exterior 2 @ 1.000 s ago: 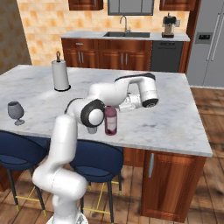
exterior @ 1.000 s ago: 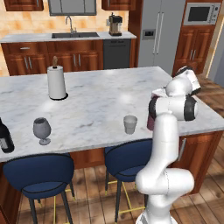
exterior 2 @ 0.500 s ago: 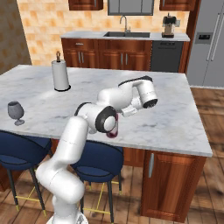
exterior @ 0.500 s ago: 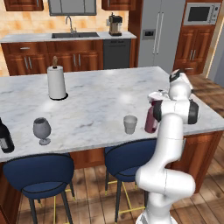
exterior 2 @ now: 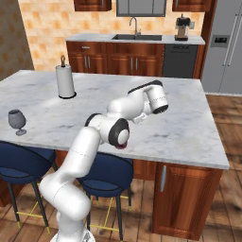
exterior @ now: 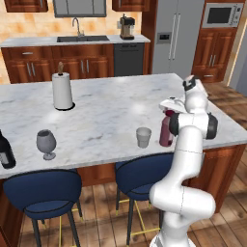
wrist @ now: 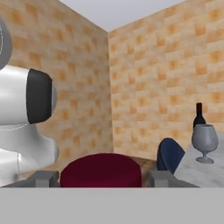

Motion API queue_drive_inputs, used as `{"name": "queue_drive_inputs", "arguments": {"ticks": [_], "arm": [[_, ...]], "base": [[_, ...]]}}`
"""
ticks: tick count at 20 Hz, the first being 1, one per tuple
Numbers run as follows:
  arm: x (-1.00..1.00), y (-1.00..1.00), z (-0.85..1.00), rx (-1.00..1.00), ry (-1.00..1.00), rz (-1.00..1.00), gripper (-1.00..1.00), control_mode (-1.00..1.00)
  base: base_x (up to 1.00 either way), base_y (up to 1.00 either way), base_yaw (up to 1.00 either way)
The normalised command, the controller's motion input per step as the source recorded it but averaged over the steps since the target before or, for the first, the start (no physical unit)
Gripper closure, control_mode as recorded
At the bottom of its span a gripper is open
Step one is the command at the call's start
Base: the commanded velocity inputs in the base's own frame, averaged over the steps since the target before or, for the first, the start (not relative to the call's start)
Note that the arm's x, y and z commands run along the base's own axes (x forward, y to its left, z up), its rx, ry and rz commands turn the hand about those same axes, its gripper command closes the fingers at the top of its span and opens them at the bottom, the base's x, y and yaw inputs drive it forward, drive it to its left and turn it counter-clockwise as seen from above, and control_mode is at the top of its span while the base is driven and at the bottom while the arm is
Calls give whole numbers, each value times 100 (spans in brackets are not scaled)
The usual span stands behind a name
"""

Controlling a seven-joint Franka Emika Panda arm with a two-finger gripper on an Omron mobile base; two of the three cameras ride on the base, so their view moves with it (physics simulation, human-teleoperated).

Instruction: There is a wine glass and glass cup on the dining counter. Place the wine bottle next to the wine glass and the juice bottle next to the glass cup.

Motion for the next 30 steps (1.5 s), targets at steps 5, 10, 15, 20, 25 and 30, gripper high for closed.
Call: {"name": "queue_drive_inputs", "arguments": {"ticks": [5,10,15,20,25,30], "arm": [[11,22,-4,0,0,0,100,-100],[-1,7,0,0,0,0,-100,-100],[-2,0,0,0,0,0,-100,-100],[-1,0,5,0,3,0,-100,-100],[-5,-14,35,0,0,0,-100,-100],[-3,-31,51,0,0,0,-100,-100]], "base": [[0,0,0],[0,0,0],[0,0,0],[0,0,0],[0,0,0],[0,0,0]]}}
